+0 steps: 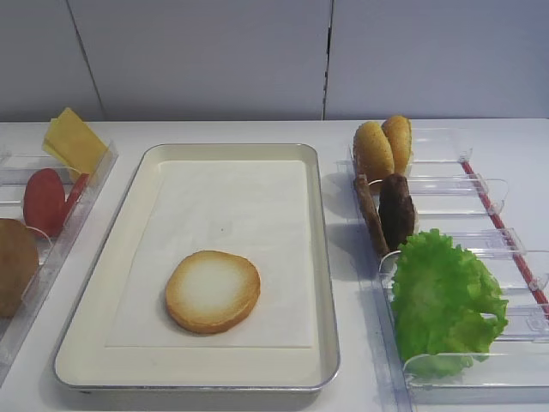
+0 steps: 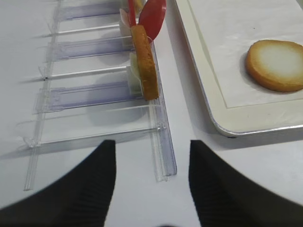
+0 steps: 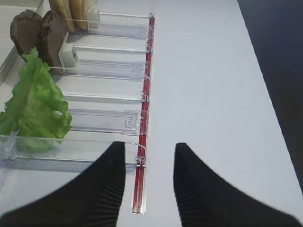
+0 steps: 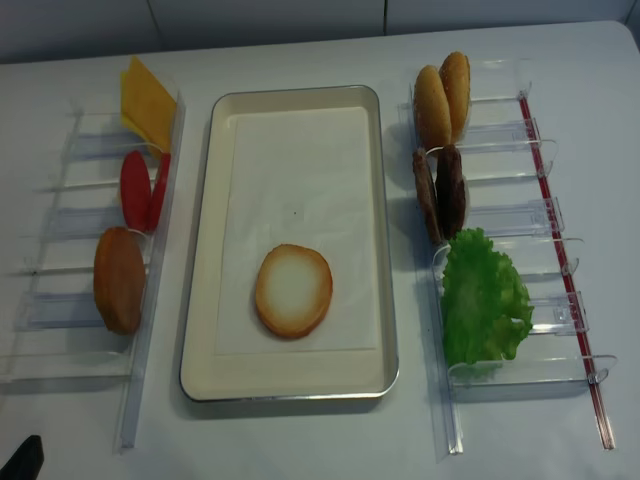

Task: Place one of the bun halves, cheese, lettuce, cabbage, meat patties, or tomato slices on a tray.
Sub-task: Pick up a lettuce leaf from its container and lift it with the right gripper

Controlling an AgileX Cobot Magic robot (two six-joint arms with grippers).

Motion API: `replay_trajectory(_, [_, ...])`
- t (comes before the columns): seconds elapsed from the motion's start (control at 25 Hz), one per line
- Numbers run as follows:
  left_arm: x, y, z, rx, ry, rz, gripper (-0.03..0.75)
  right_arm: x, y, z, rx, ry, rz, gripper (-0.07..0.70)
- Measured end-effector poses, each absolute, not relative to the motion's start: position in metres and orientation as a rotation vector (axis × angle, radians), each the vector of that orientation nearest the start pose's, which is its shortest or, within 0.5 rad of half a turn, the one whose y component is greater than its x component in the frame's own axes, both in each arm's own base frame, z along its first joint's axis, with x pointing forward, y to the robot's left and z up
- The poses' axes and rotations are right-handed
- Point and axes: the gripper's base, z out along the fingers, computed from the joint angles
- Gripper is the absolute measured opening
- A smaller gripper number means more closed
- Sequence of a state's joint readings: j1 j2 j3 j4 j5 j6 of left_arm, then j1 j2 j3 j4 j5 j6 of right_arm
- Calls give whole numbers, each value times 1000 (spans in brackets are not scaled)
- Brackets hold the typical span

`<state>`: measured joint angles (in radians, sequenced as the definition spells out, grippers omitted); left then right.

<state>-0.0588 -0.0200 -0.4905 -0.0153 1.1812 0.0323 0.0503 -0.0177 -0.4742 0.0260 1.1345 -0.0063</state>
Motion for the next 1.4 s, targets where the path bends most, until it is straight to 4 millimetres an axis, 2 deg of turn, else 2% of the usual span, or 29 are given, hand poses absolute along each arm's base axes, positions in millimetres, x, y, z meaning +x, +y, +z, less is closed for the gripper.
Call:
replay_trajectory(0.76, [-12,-1,265,100,2152,-34,325,-8,3,264,-57,2126,82,278])
replay_trajectory(0.88, [-12,-1,265,100,2152,-34,325,-8,6,264,-33,2126,142,319])
replay_trajectory(0.96, [-12,-1,265,100,2152,-34,324,-8,10,265,-19,2141,211,382])
replay_trajectory(1.08, [-12,-1,265,98,2152,-35,323,6,18,270,5,2265,331,448])
replay_trajectory(1.16, [-12,-1,265,98,2152,-35,323,10,20,272,8,2294,350,452])
replay_trajectory(1.4, [-12,-1,265,98,2151,-35,323,40,31,287,125,2511,531,458])
